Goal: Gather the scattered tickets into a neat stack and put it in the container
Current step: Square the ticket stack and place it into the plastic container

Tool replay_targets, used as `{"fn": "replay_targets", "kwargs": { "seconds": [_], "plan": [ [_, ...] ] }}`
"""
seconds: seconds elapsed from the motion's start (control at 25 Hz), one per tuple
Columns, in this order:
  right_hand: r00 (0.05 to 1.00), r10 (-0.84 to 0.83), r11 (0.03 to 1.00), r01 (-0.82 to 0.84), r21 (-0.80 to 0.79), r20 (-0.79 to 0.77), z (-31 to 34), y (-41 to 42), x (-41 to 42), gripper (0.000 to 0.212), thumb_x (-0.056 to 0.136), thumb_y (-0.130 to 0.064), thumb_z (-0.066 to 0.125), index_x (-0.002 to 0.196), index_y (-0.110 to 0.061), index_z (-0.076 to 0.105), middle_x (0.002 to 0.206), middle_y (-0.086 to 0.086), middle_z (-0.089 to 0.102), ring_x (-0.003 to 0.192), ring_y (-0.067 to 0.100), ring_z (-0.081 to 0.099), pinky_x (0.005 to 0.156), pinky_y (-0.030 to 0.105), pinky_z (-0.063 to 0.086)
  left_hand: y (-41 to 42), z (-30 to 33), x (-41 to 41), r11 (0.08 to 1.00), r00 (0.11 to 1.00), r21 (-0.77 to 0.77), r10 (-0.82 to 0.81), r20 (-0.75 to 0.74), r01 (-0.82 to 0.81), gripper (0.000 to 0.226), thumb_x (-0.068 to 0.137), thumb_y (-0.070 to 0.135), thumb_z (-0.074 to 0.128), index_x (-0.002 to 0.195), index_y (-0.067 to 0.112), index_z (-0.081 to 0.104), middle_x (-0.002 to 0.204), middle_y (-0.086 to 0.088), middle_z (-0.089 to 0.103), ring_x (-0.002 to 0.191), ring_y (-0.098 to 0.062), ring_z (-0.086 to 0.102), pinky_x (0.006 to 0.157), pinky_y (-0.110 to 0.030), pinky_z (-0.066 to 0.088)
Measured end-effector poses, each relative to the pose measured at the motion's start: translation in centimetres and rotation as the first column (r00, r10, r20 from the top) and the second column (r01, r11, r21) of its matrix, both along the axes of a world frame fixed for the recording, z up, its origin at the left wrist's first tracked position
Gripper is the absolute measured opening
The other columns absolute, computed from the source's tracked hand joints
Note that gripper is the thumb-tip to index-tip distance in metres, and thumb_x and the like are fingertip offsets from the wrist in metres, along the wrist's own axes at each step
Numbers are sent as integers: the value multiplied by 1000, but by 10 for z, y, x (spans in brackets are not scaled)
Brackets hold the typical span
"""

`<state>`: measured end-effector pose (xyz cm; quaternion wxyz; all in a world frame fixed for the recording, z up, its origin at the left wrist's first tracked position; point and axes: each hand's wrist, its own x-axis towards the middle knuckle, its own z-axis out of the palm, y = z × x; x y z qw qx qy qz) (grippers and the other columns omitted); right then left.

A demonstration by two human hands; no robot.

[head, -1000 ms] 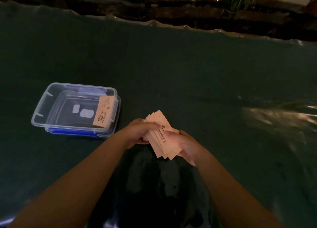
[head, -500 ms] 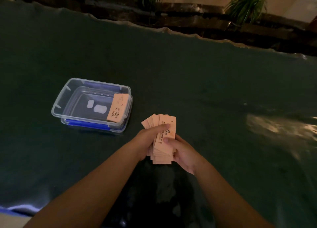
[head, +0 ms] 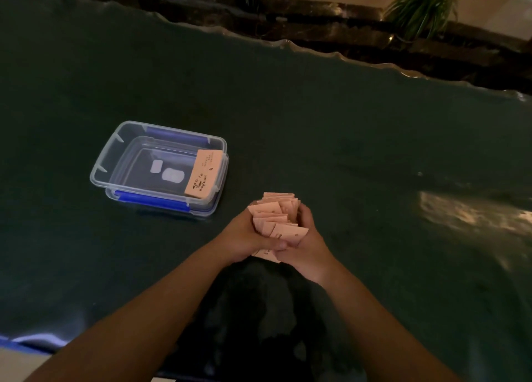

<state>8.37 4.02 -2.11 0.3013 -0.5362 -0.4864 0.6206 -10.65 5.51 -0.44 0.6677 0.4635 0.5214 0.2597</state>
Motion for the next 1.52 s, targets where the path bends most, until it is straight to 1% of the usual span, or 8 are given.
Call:
{"fn": "replay_targets", "kwargs": {
  "seconds": [0.16,0.32,0.68,0.84,0.96,1.12,1.32,1.52],
  "plan": [
    [997,44,998,-47,52,68,-3,-7,-7,109,65,-18,90,152,-43,31,137,-11,70,128,10,69,100,25,58,-7,-14,-1,998,1000,55,21,-12,-20,89,65,-8,92,139,13,49,123,-8,72,113,-16,70,97,-36,57],
    [993,44,994,-54,92,108,-5,-15,-14,111,73,-4,92,159,-30,26,143,-10,64,129,5,67,106,23,54,-16,-22,3,989,998,135,61,6,-61,91,66,-17,86,139,16,43,121,-12,71,110,-21,71,90,-28,58],
    [947,205,955,-249,163,246,-8,-24,-5,140,73,-15,92,166,-48,-7,167,-13,38,149,-1,46,118,23,42,-21,-32,-7,966,992,238,-82,-92,102,146,63,23,99,161,34,-9,142,23,51,132,12,47,101,1,29],
    [904,157,897,-299,327,397,1,-34,-9,133,73,-24,86,165,-52,-5,180,-7,0,156,-5,27,110,10,42,-21,-36,-7,953,991,284,-77,-107,105,140,65,22,97,160,39,-5,144,16,54,134,2,50,106,-8,36],
    [786,110,760,-461,457,609,8,-39,-15,114,75,-35,73,167,-51,7,178,-11,-20,164,23,19,117,40,49,-21,-38,-4,944,990,307,-87,-115,118,132,68,14,95,159,38,3,143,11,56,129,-3,57,102,-15,45],
    [742,78,757,-479,445,666,17,-43,-18,97,77,-34,71,164,-43,29,175,-14,-19,165,31,13,112,42,51,-22,-36,-3,930,987,347,-73,-145,120,122,68,15,95,157,30,14,140,11,55,125,-3,59,99,-19,50],
    [742,136,802,-471,367,657,19,-41,-8,103,82,-15,71,165,-47,19,177,-15,-22,151,25,46,82,21,57,-20,-33,-7,926,979,353,-70,-190,134,105,65,25,97,146,32,32,134,12,59,122,0,60,94,-16,52],
    [760,116,831,-427,357,639,20,-33,-12,100,86,-5,71,164,-45,23,178,-16,-14,150,14,46,93,22,58,-18,-27,-7,938,975,328,-44,-218,115,95,64,16,97,140,27,41,129,12,63,117,3,61,93,-17,51]
  ]
}}
